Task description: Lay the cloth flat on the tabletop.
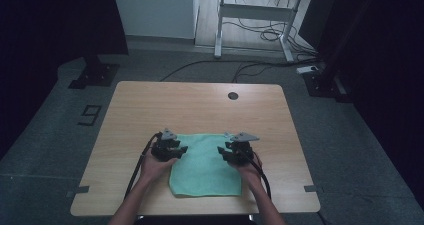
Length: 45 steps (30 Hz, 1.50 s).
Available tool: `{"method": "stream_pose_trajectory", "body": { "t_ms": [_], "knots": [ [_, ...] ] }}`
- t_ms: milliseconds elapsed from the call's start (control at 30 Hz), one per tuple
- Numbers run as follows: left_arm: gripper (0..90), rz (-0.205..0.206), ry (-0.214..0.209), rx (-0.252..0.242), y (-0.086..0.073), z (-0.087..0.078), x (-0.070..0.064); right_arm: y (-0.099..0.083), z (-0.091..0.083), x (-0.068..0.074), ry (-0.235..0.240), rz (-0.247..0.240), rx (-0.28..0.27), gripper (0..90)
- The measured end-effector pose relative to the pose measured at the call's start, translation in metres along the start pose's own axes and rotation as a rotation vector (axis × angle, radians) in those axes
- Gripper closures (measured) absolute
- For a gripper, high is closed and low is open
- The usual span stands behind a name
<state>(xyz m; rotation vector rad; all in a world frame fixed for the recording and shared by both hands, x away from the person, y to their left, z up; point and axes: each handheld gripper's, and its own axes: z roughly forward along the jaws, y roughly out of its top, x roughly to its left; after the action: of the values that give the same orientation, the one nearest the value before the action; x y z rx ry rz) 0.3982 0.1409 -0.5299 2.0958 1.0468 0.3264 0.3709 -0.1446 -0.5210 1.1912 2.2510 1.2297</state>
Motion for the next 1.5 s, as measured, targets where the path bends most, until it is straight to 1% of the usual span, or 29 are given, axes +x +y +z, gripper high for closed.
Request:
{"method": "stream_pose_trajectory", "body": {
  "t_ms": [33, 67, 100, 133, 200, 233, 300, 433, 467, 500, 533, 567, 667, 733, 767, 800, 833, 867, 933, 1067, 1167, 1233, 1267, 1300, 1333, 1367, 1433, 1467, 1500],
  "knots": [
    [53.3, 0.008, -0.002, 0.015, 0.004, 0.007, 0.003, -0.007, 0.001, 0.008, 0.023, -0.015, 0.009, 56.3],
    [52.8, 0.008, -0.002, 0.015, 0.004, 0.007, 0.003, -0.007, 0.001, 0.008, 0.023, -0.015, 0.009, 56.3],
    [52.8, 0.012, 0.000, 0.026, 0.006, 0.011, 0.004, -0.010, 0.002, 0.011, 0.030, -0.015, 0.015, 56.1],
    [52.1, 0.018, 0.004, 0.038, 0.007, 0.014, 0.005, -0.018, 0.005, 0.016, 0.047, -0.019, 0.036, 55.6],
    [51.9, 0.021, 0.010, 0.061, 0.009, 0.019, 0.006, -0.020, 0.006, 0.018, 0.046, -0.027, 0.048, 55.3],
    [51.9, 0.018, 0.013, 0.064, 0.010, 0.020, 0.007, -0.026, 0.008, 0.021, 0.027, -0.045, 0.078, 54.5],
    [51.9, 0.008, 0.013, 0.066, 0.011, 0.021, 0.008, -0.027, 0.008, 0.021, 0.019, -0.048, 0.082, 54.5],
    [51.3, 0.009, 0.014, 0.075, 0.013, 0.023, 0.008, -0.032, 0.008, 0.014, 0.005, -0.040, 0.077, 57.5],
    [51.3, 0.008, 0.012, 0.077, 0.013, 0.024, 0.007, -0.032, 0.007, 0.012, -0.008, -0.046, 0.078, 58.1],
    [51.3, 0.013, 0.010, 0.079, 0.014, 0.025, 0.007, -0.032, 0.008, 0.009, -0.036, -0.065, 0.076, 58.3],
    [51.1, 0.012, 0.009, 0.077, 0.015, 0.026, 0.006, -0.032, 0.008, -0.001, -0.041, -0.059, 0.065, 59.3],
    [51.1, 0.016, 0.008, 0.078, 0.015, 0.027, 0.006, -0.032, 0.008, -0.001, -0.041, -0.059, 0.065, 59.3],
    [51.1, 0.010, 0.009, 0.075, 0.018, 0.031, 0.005, -0.029, 0.009, -0.011, -0.044, -0.044, 0.070, 58.9],
    [51.0, 0.009, 0.015, 0.081, 0.020, 0.033, 0.004, -0.026, 0.009, -0.011, -0.063, -0.033, 0.087, 55.7],
    [50.8, 0.012, 0.017, 0.085, 0.021, 0.033, 0.004, -0.025, 0.008, -0.009, -0.061, -0.034, 0.082, 55.6],
    [50.7, 0.020, 0.020, 0.089, 0.021, 0.033, 0.003, -0.024, 0.004, 0.000, -0.018, -0.029, 0.052, 55.7],
    [50.8, 0.019, 0.019, 0.087, 0.021, 0.033, 0.004, -0.023, 0.003, 0.007, 0.003, -0.037, 0.035, 55.7],
    [51.2, 0.019, 0.019, 0.087, 0.021, 0.033, 0.004, -0.023, 0.003, 0.007, 0.003, -0.037, 0.035, 55.7],
    [51.6, 0.015, 0.018, 0.083, 0.021, 0.033, 0.004, -0.021, 0.002, 0.025, 0.044, -0.068, 0.011, 55.6],
    [51.8, 0.018, 0.022, 0.079, 0.021, 0.034, 0.004, -0.022, 0.009, 0.065, 0.141, -0.130, 0.011, 54.3],
    [52.1, 0.023, 0.021, 0.076, 0.021, 0.035, 0.005, -0.024, 0.017, 0.087, 0.188, -0.161, 0.026, 53.3],
    [52.3, 0.020, 0.020, 0.075, 0.022, 0.035, 0.005, -0.027, 0.024, 0.099, 0.196, -0.188, 0.054, 52.0],
    [52.2, 0.020, 0.020, 0.074, 0.022, 0.035, 0.005, -0.029, 0.027, 0.103, 0.187, -0.203, 0.075, 51.8],
    [52.3, 0.019, 0.020, 0.074, 0.022, 0.035, 0.005, -0.032, 0.029, 0.112, 0.155, -0.234, 0.077, 51.0],
    [52.3, 0.019, 0.020, 0.074, 0.022, 0.035, 0.005, -0.032, 0.029, 0.112, 0.155, -0.234, 0.077, 51.0],
    [52.3, 0.020, 0.021, 0.074, 0.022, 0.035, 0.005, -0.033, 0.028, 0.118, 0.153, -0.244, 0.079, 50.8],
    [52.2, 0.019, 0.021, 0.073, 0.022, 0.036, 0.005, -0.035, 0.026, 0.125, 0.177, -0.261, 0.085, 49.7],
    [52.2, 0.017, 0.021, 0.074, 0.022, 0.036, 0.005, -0.035, 0.026, 0.125, 0.177, -0.261, 0.085, 49.7],
    [52.2, 0.018, 0.023, 0.074, 0.022, 0.036, 0.004, -0.036, 0.024, 0.129, 0.188, -0.279, 0.087, 49.1]
  ]
}}
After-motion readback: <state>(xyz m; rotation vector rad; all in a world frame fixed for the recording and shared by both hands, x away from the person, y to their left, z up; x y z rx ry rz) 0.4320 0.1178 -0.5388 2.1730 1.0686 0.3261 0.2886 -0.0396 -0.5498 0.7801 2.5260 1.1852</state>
